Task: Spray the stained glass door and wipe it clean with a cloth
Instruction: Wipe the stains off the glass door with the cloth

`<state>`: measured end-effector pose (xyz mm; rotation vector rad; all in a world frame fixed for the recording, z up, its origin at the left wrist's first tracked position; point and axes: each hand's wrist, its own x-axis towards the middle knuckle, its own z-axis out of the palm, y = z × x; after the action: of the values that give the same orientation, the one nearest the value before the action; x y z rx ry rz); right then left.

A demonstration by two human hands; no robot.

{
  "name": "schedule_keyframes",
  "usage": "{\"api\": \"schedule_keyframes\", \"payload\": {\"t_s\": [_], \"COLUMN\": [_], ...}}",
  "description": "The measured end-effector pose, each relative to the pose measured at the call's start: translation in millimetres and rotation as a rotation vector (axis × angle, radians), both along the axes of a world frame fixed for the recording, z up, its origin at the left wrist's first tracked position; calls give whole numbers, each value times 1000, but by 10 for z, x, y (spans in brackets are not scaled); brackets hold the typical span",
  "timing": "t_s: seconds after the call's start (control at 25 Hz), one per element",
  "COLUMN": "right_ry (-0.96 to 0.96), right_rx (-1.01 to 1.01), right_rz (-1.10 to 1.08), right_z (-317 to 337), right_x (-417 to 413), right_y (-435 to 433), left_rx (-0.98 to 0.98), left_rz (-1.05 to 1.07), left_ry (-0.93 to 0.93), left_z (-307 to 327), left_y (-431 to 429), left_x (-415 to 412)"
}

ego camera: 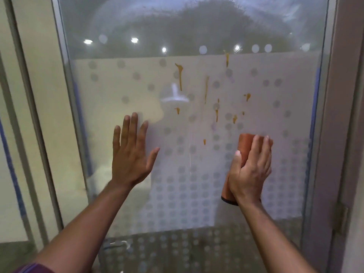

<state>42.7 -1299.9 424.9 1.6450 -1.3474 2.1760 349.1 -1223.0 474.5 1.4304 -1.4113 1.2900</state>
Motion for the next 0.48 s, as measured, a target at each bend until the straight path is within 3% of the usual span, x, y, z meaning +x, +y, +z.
{"api": "schedule_keyframes", "payload": {"t_s": [0.24,0.48], "right_ry": [27,415], "right_rx": [-136,-231], "right_rz": [-90,13], "right_z": [-123,-148], "right_x": [374,1190], "right_y": [-305,29], "left_rx": [-72,-67], "left_rz": [33,11], "left_ry": [-75,-73], "left_z": [-76,-75], "left_y": [-189,-189], "left_x": [149,151]}}
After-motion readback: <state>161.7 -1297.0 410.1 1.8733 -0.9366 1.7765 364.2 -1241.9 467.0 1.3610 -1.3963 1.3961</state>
